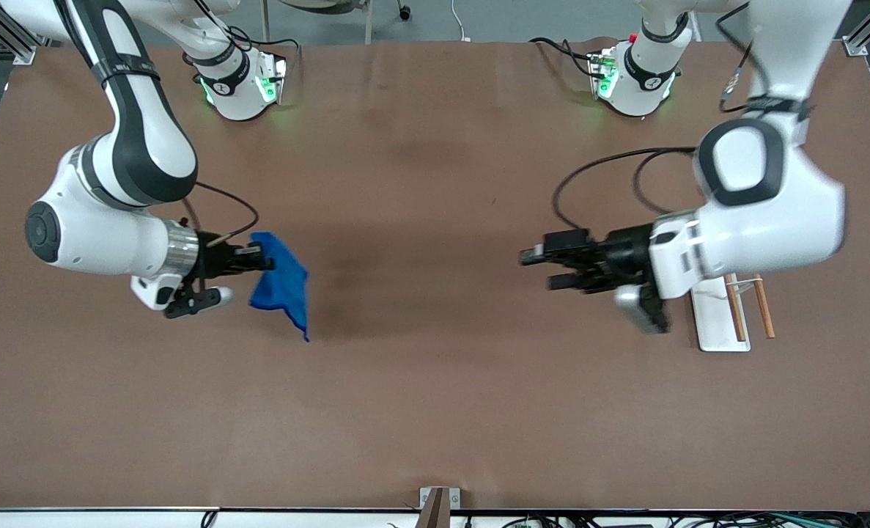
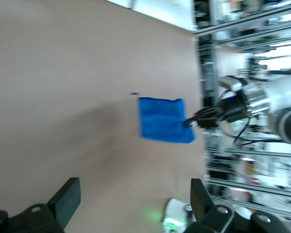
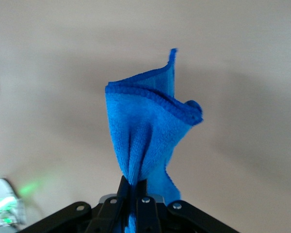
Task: Right arm passes towel to left arm to hang
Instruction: 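Lift the towel with the right gripper while the left gripper approaches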
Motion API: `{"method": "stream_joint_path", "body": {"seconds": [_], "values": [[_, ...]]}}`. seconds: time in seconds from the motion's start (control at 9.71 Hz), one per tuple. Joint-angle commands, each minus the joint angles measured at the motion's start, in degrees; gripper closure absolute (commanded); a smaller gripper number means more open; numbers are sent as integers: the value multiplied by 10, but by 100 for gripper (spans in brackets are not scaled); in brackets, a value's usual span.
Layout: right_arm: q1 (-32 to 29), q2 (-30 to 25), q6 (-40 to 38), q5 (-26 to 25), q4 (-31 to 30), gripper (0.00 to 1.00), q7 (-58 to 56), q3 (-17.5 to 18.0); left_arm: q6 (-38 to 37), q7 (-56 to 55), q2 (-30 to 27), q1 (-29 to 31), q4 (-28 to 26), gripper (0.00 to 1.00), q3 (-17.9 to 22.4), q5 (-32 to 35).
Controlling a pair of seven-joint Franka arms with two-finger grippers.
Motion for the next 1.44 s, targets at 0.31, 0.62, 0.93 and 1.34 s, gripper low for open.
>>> {"method": "stream_joint_path", "body": {"seconds": [0.31,0.62,0.93,1.34], "values": [[31,1,75,302,3,100,22,72,-7,185,60,-6,-82,0,-19,-272],[51,3,159,449,4,100,22,124,-119,297,113,10,-122,0,-35,-349],[94,3,225,526,28,100,22,133,-211,298,124,47,-182,0,-36,-349],[103,3,245,527,29,100,22,133,-233,289,121,57,-205,12,-40,-361]]}}
